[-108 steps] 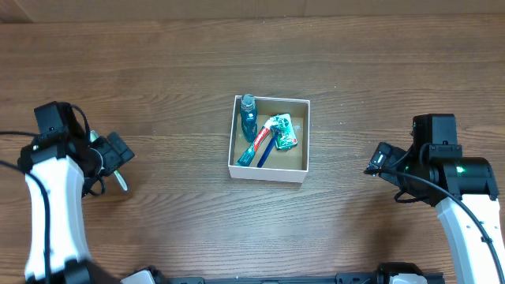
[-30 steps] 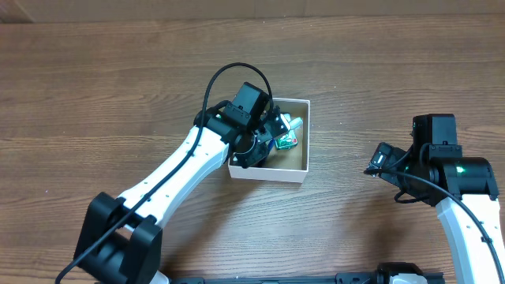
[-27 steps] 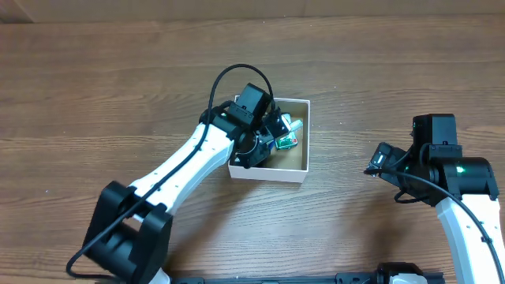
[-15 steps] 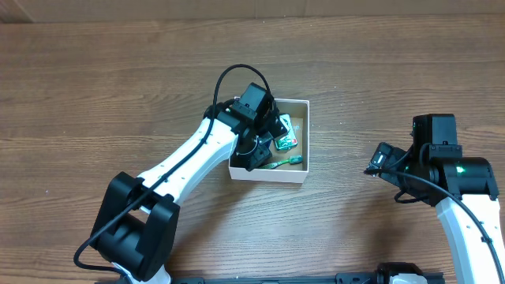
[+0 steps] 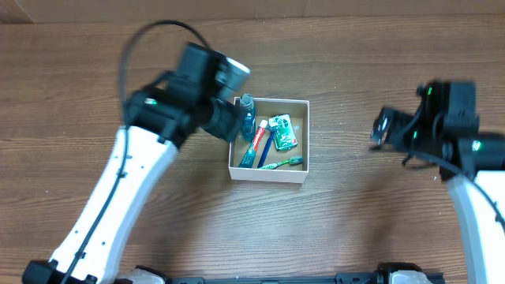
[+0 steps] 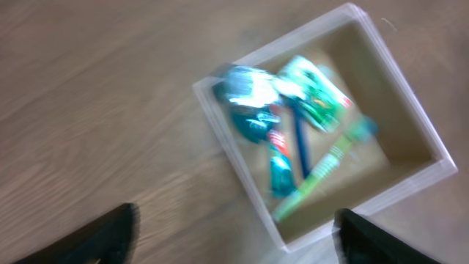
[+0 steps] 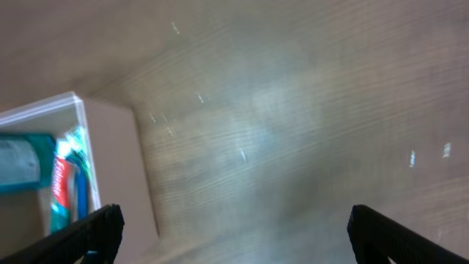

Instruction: Pack container

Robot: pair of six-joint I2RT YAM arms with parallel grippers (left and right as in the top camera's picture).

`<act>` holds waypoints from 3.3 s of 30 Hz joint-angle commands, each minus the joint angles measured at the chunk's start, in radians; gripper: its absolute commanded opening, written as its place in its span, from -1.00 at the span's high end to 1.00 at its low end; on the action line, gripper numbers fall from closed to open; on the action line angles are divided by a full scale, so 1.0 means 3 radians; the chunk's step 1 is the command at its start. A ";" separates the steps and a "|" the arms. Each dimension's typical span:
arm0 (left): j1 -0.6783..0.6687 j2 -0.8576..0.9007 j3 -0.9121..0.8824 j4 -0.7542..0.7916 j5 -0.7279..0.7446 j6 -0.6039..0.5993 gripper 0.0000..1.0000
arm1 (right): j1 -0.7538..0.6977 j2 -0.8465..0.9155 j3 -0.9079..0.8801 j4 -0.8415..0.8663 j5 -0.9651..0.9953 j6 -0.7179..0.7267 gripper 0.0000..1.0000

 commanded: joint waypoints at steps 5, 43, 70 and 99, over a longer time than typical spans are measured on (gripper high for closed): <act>0.1097 -0.0066 0.0050 0.0137 0.0001 -0.0946 -1.00 | 0.0100 0.0586 0.0717 0.0473 -0.0145 -0.0224 -1.00; 0.1324 -0.3131 -0.3361 0.0699 -0.0061 -0.1217 -1.00 | 0.0278 -0.2272 -0.2215 0.1062 0.0041 0.0107 -1.00; 0.1324 -0.3129 -0.3361 0.0699 -0.0061 -0.1217 -1.00 | 0.0341 -0.4177 -0.4008 0.3834 0.0001 -0.0556 -1.00; 0.1324 -0.3129 -0.3361 0.0701 -0.0061 -0.1217 -1.00 | 0.0340 -0.4177 -0.4334 0.3504 -0.0074 -0.0683 -1.00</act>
